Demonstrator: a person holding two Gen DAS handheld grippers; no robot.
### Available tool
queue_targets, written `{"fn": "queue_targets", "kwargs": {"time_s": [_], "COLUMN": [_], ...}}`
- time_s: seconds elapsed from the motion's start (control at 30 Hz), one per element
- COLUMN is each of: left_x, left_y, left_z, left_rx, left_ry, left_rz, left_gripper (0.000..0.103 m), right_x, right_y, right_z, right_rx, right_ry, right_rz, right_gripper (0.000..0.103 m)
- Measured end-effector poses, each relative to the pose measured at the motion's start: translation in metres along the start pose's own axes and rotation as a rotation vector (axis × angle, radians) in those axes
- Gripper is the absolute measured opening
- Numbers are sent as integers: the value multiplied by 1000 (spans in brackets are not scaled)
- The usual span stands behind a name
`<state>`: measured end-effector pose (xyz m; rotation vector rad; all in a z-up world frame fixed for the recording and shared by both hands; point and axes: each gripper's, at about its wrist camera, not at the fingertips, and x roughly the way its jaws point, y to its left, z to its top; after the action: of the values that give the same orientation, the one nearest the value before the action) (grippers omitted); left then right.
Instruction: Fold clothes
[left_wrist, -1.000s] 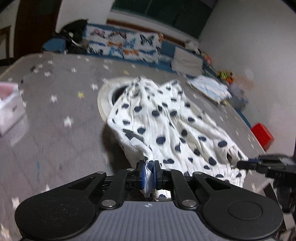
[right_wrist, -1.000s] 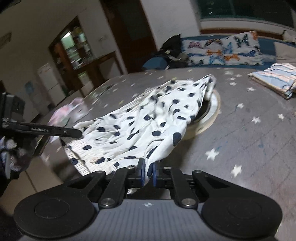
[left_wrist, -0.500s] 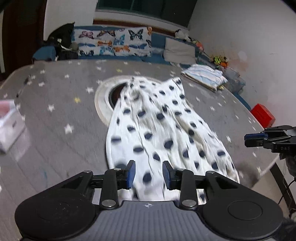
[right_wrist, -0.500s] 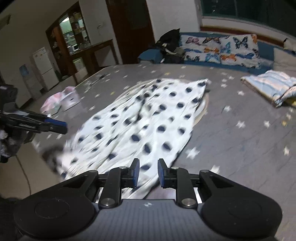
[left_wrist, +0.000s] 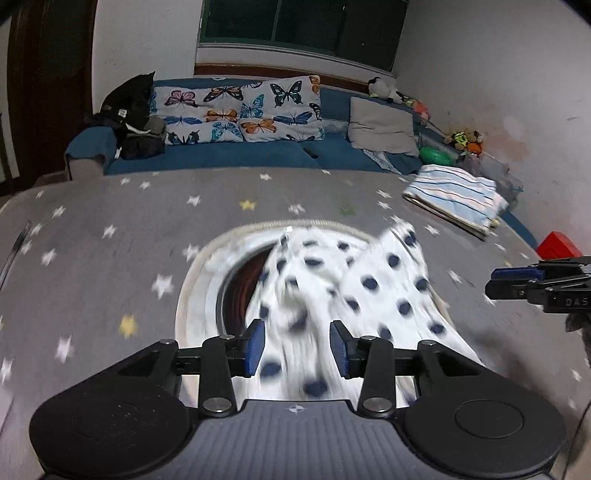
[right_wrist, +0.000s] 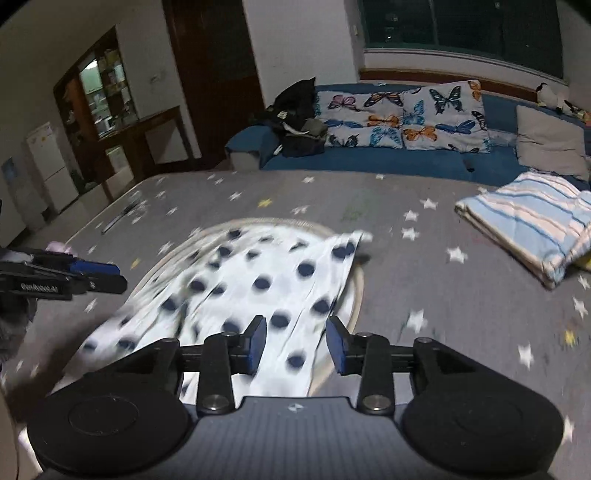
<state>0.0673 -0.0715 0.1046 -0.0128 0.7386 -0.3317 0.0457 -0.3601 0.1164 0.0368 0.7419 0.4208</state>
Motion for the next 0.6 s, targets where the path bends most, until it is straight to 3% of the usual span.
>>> {"fn": "queue_targets", "kwargs": {"time_s": [0.27,0.43,0.6], "left_x": [85,123,145], "left_y": [-10,-11,-16], "left_z": [44,51,55], "left_rx": [94,116,141], "left_ry": [-10,33,52], "left_rz": [35,0,-36], "left_gripper": [53,55,54], "right_x": [65,97,115], "right_y": [-35,-58,-74], "right_z": [37,48,48], "right_rx": [109,180,270], "right_ry": [-9,11,39], "right_rz": [-20,-26,31], "right_gripper": [42,45,45]}}
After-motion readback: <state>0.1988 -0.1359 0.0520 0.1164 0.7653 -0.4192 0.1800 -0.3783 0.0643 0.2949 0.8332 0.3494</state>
